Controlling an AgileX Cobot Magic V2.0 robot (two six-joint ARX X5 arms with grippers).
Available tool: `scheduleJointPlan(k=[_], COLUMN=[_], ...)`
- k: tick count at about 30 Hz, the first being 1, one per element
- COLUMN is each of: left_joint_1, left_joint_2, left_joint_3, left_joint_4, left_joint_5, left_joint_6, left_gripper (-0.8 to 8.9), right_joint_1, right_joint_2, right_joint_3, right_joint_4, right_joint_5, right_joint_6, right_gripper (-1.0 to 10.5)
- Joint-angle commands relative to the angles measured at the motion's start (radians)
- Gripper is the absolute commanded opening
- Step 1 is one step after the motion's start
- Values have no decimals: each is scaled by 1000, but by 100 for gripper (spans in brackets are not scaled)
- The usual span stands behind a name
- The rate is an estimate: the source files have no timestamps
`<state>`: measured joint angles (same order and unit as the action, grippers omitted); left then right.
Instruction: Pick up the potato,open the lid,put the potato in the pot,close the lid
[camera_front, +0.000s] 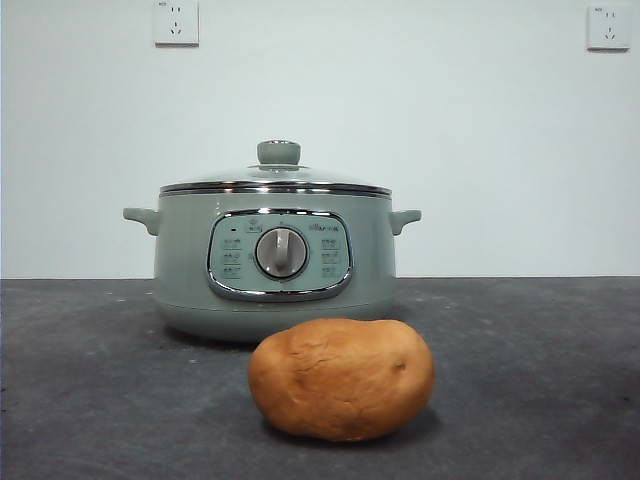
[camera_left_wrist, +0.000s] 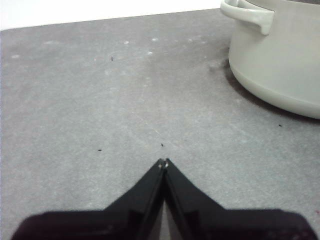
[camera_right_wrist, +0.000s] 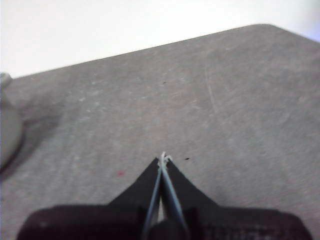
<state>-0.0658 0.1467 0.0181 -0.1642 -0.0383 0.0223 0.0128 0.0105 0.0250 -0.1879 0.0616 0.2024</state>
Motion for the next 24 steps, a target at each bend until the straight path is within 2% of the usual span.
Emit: scheduleJointPlan(k=[1,6,11,14,16,17,20,24], left_joint_1=[0,0,0,0,0,0,0,0], left_joint_2=[0,8,60,111,153,180,251,339], left_joint_3=[-1,46,113,161,200,226,294,377], left_joint_4=[1,0,-1,-7,-7,-6,-6,-6], left_joint_5=[38,116,197,254,303,340,419,498], left_joint_6=[-36,-49,-72,-78,-93,-106,-109,-110], left_gripper=[-4,-5,0,7,77,164,337,373], right_joint_1=[0,0,0,0,0,0,0,0], right_joint_2=[-2,0,28,62,92,113,169,254], right_joint_3=[10,64,139,192,231,256,323,416], right_joint_4=[1,0,0,-7,-19,-29,-64,-143], right_joint_5=[-35,-129,-235,-272,-282,-282,-283,-288], right_joint_6=[105,194,198,198,198,198,198,198], right_gripper=[-16,-16,-12,67,145,196,337,484])
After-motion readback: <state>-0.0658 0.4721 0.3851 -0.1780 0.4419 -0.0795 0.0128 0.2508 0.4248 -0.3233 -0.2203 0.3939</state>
